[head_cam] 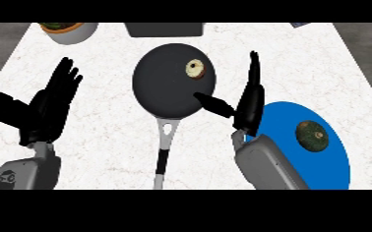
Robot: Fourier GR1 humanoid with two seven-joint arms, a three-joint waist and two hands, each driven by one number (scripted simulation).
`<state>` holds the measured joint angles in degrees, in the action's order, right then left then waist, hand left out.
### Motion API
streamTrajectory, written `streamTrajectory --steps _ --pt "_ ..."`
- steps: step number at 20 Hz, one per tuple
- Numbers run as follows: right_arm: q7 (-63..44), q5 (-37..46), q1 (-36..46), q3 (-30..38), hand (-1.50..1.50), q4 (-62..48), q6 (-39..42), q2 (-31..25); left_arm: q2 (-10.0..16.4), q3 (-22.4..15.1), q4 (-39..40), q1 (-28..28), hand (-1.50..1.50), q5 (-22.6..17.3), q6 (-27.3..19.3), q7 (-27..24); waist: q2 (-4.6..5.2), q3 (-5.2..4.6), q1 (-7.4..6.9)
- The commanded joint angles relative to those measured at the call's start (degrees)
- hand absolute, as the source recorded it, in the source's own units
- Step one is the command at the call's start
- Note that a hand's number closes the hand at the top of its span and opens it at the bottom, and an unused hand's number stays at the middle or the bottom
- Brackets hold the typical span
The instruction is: Pick the cupcake from the plate and place it in the pan
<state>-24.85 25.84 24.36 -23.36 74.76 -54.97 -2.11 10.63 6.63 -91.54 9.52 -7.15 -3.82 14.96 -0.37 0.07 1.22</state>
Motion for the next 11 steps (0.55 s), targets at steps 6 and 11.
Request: streamTrajectory --steps 6,11 --pt "12.04 -4.7 -29.3 -8.49 -1.5 26.56 0.59 -8.7 -0.38 -0.73 -3.54 -1.74 0.0 -0.28 0.9 0.92 0.15 -0.03 -0.59" --pt "5.67 1.75 -27.22 -5.43 -1.5 28.06 5.86 -5.7 -2.2 -1.34 -1.27 -2.02 0.0 1.87 0.6 -1.78 0.33 -0.07 -1.14"
